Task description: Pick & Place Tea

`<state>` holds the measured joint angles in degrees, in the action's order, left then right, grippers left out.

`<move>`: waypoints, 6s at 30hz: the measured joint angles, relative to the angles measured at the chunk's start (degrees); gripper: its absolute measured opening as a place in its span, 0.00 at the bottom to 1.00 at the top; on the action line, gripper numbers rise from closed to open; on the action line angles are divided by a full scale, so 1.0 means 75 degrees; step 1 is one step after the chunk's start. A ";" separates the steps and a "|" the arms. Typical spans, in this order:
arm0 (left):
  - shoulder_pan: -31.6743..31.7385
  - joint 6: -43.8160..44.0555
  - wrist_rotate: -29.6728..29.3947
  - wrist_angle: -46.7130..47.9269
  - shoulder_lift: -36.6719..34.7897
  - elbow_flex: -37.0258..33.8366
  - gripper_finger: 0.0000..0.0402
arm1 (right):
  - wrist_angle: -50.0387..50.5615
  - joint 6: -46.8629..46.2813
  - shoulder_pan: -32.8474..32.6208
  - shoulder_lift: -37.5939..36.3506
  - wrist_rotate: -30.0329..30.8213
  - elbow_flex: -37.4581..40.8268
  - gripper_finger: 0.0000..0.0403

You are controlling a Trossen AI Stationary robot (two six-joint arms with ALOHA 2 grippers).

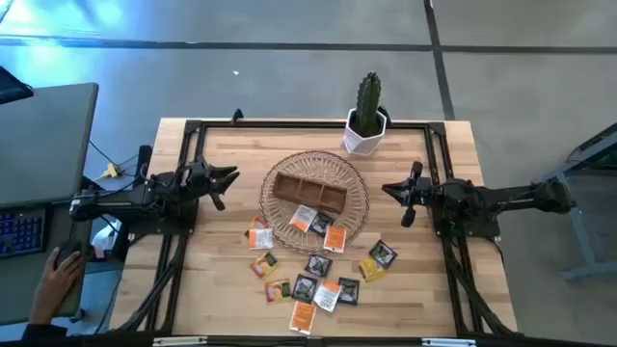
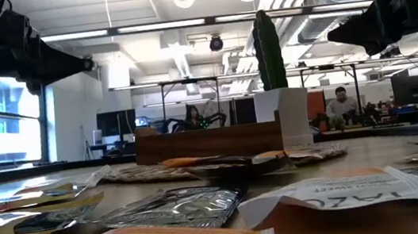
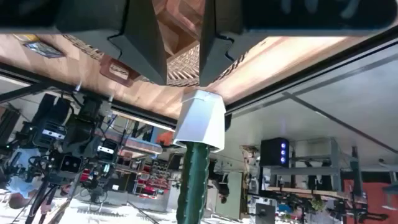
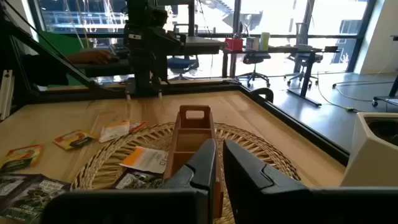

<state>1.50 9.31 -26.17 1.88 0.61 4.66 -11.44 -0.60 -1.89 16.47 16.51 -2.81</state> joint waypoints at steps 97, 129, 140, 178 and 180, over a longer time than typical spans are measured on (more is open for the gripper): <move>-0.0003 -0.0002 0.0034 -0.0001 0.0000 0.0001 0.23 | 0.0000 0.0001 -0.0003 0.0001 -0.0001 0.0001 0.07; 0.0000 -0.0049 0.1446 -0.0874 0.2073 0.0893 0.33 | 0.0000 0.0000 -0.0001 0.0000 0.0000 -0.0001 0.07; -0.0003 -0.0451 0.3744 0.1187 0.6374 0.2547 0.47 | -0.0001 -0.0244 -0.0003 0.0003 -0.0133 0.0001 0.07; -0.0006 0.0197 0.6071 -0.0696 1.0688 0.2936 0.47 | -0.0068 0.1159 0.0000 0.0002 0.0950 0.0000 0.07; -0.0006 0.0128 0.6013 -0.0676 1.0688 0.2936 0.46 | -0.0076 0.1387 0.0000 0.0003 0.0964 -0.0002 0.07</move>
<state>1.45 10.27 18.92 -3.19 80.77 26.68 -12.01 9.80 -1.89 16.49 23.74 -2.83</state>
